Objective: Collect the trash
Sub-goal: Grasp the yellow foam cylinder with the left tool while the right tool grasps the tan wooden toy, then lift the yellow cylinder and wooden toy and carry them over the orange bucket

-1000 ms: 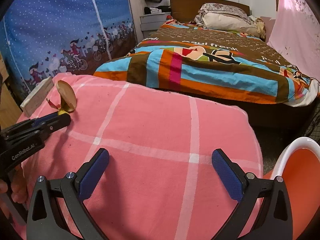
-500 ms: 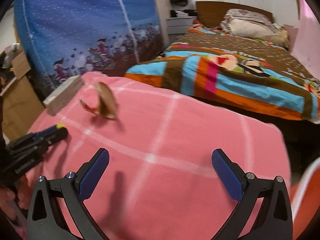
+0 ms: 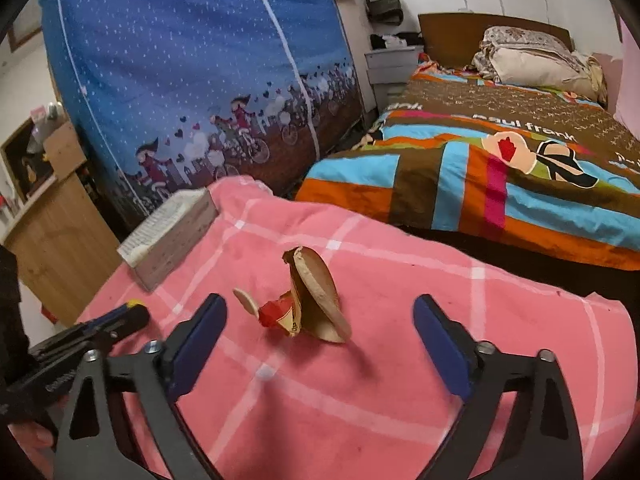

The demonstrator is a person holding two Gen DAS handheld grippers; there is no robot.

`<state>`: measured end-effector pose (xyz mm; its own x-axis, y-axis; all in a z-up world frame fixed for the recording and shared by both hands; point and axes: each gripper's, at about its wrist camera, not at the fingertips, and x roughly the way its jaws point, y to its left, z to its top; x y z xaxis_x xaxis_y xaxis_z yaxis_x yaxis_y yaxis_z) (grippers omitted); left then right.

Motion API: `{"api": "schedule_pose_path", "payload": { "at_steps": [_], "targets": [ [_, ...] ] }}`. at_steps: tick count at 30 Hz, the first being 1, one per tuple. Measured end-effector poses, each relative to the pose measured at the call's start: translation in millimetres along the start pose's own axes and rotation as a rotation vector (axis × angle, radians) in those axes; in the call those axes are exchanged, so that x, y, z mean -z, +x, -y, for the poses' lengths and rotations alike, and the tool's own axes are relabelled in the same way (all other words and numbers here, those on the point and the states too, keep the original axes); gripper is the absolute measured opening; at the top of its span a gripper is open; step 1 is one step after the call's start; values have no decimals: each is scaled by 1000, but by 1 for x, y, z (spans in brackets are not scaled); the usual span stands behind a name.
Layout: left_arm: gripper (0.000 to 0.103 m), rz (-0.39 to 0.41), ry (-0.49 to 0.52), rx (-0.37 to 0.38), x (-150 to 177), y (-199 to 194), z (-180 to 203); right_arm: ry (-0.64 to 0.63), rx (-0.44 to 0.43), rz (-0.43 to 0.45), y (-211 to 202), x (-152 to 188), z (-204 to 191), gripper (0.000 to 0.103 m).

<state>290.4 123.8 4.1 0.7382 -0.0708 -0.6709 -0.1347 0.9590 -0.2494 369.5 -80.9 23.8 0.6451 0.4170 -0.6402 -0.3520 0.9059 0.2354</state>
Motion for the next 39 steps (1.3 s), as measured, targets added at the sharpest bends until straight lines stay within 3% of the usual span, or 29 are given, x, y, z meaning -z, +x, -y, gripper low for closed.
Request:
{"api": "schedule_pose_path", "payload": {
  "at_steps": [3, 6, 13, 15, 17, 20, 26, 39],
  "targets": [
    [32, -13, -6, 6, 1, 1, -1, 1, 29, -61, 15, 1, 1, 76],
    [32, -19, 7, 12, 2, 2, 2, 2, 36, -57, 14, 3, 1, 68],
    [32, -23, 25, 26, 4, 2, 9, -12, 51, -56, 15, 3, 0, 62],
    [32, -19, 29, 30, 4, 2, 11, -23, 56, -57, 16, 3, -3, 37],
    [32, -12, 31, 43, 4, 1, 15, -25, 59, -56, 15, 4, -2, 35],
    [32, -2, 45, 56, 6, 0, 20, -15, 39, -46, 13, 4, -1, 18],
    [32, 30, 70, 96, 9, -6, 29, 5, 36, 4, -2, 8, 5, 14],
    [32, 216, 169, 273, 24, -46, 62, -28, -19, 267, -103, 48, 13, 14]
  ]
}}
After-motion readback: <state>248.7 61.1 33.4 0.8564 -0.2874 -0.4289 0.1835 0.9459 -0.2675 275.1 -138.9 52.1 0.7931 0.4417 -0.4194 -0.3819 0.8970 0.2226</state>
